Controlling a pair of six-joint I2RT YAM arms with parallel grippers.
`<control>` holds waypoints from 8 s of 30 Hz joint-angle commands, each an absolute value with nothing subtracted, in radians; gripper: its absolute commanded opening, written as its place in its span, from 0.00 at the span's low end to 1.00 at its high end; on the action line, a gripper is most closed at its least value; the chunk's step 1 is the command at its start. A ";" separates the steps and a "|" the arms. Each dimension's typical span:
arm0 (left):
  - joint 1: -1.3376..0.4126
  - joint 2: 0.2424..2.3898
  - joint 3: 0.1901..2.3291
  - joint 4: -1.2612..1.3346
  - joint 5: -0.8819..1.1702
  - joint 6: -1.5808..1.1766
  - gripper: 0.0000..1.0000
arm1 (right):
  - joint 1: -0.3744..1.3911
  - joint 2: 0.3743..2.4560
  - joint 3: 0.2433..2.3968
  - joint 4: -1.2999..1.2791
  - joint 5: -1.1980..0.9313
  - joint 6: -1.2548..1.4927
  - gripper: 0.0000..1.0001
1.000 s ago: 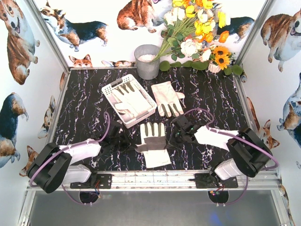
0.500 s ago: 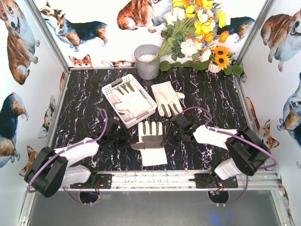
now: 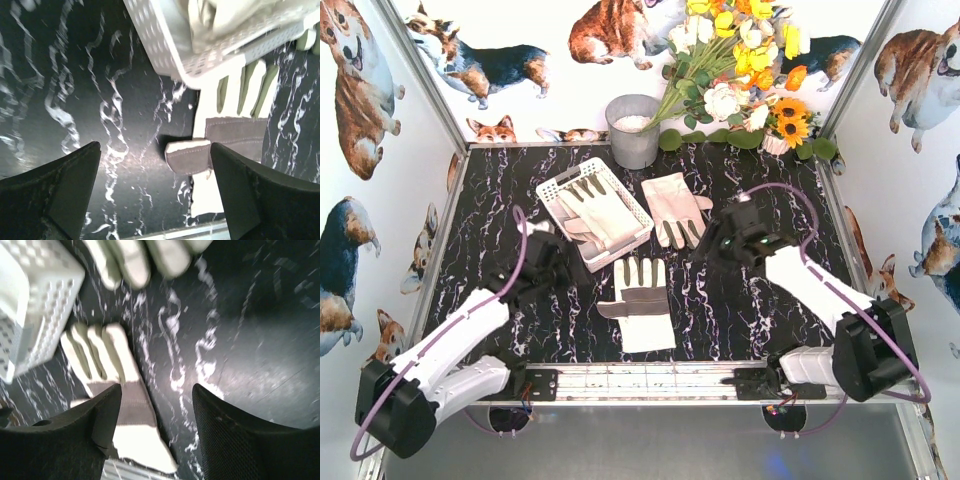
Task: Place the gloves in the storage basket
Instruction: Move the glove to the center of the board, then pick up the glove from the center of the board, then pair the glove with the glove.
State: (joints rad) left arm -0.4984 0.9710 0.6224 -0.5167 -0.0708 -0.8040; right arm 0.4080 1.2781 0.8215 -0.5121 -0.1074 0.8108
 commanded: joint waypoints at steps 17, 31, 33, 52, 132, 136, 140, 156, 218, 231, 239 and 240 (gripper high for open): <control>-0.131 1.087 0.904 -0.469 -0.241 -0.253 0.87 | 0.248 1.763 1.230 -0.450 -0.053 0.461 0.55; -0.131 1.105 0.856 -0.422 -0.285 -0.219 0.87 | 0.349 1.900 1.326 -0.586 0.176 0.416 0.50; -0.130 1.108 0.856 -0.422 -0.282 -0.219 0.87 | 0.350 1.921 1.326 -0.590 0.176 0.424 0.43; -0.131 1.120 0.854 -0.421 -0.281 -0.215 0.87 | 0.356 1.677 1.254 -0.643 0.250 0.325 0.00; -0.550 1.290 1.055 0.005 0.642 -0.622 0.00 | 0.483 1.142 1.295 -0.495 -0.471 0.025 0.72; -0.550 1.295 1.028 0.082 0.425 -0.755 0.00 | 0.409 1.125 1.256 -0.386 -0.397 0.247 0.90; -0.552 1.289 0.948 0.220 0.268 -0.949 0.00 | 0.396 1.068 1.184 -0.336 -0.292 0.315 0.94; -0.556 1.198 0.809 0.464 -0.047 -1.326 0.00 | 0.514 0.976 0.724 0.317 -0.435 0.514 0.96; -0.425 1.289 0.842 1.031 1.040 -1.261 1.00 | 0.417 1.190 1.187 -0.204 -1.302 0.447 0.00; -0.413 1.225 0.724 1.008 1.072 -1.279 0.97 | 0.400 1.220 1.210 -0.379 -1.180 0.307 0.00; -0.391 1.154 0.733 0.725 1.065 -1.095 0.83 | 0.397 1.227 1.209 -0.470 -1.151 0.243 0.00; -0.392 1.154 0.733 0.709 1.066 -1.088 0.81 | 0.397 1.226 1.207 -0.469 -1.150 0.242 0.00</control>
State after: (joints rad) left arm -0.3969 1.1717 0.7261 0.8364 1.0588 -1.1854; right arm 0.4026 1.2369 1.1652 -0.4561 -1.1702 0.2848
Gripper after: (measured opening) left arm 0.843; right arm 0.044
